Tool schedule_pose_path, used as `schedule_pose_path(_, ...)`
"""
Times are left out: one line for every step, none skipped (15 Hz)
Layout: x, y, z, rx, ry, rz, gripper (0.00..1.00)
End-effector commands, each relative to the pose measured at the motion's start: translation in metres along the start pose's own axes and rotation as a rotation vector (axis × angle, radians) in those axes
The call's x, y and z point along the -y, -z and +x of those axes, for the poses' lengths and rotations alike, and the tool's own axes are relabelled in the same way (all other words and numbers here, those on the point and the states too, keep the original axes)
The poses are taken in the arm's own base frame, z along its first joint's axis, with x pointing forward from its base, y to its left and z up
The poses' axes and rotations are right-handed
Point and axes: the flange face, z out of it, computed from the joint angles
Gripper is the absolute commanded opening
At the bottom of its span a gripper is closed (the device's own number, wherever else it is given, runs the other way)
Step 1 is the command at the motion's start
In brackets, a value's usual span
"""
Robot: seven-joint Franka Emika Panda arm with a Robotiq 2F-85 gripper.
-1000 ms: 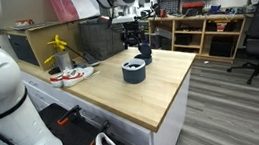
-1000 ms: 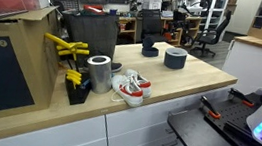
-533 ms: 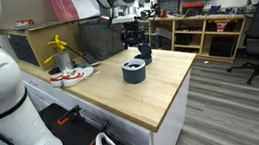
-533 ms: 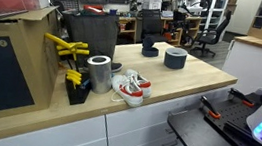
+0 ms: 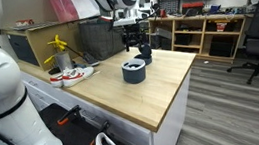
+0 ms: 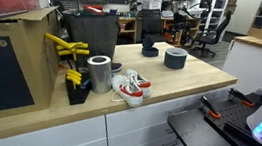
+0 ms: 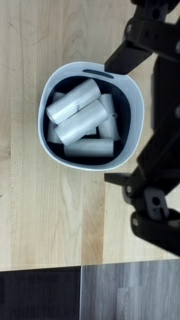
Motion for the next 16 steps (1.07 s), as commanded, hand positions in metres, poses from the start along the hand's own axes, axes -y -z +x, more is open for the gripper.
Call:
schedule_pose_path(0.005,-0.013,-0.007,0.01,0.052,0.0,1.0)
schedule_pose_path(0.007,-0.019,-0.008,0.024,0.075,-0.004,1.0)
schedule_pose_path(0.009,-0.023,-0.009,0.037,0.099,-0.008,1.0)
schedule_pose_path(0.01,-0.028,-0.009,0.045,0.124,-0.012,1.0)
schedule_pose_path(0.01,-0.032,-0.009,0.052,0.143,-0.016,1.0)
schedule_pose_path(0.01,-0.035,-0.007,0.056,0.162,-0.019,1.0)
schedule_pose_path(0.011,-0.037,-0.006,0.06,0.178,-0.02,1.0)
schedule_pose_path(0.012,-0.04,-0.004,0.062,0.191,-0.021,1.0)
schedule_pose_path(0.012,-0.044,-0.003,0.063,0.207,-0.022,1.0)
schedule_pose_path(0.014,-0.047,-0.001,0.063,0.222,-0.025,1.0)
schedule_pose_path(0.017,-0.05,0.001,0.063,0.236,-0.027,1.0)
schedule_pose_path(0.019,-0.053,0.002,0.062,0.25,-0.03,1.0)
schedule_pose_path(0.022,-0.055,0.004,0.059,0.258,-0.035,1.0)
schedule_pose_path(0.025,-0.059,0.005,0.059,0.27,-0.038,1.0)
schedule_pose_path(0.028,-0.061,0.006,0.059,0.28,-0.04,1.0)
schedule_pose_path(0.03,-0.064,0.007,0.061,0.286,-0.043,0.87)
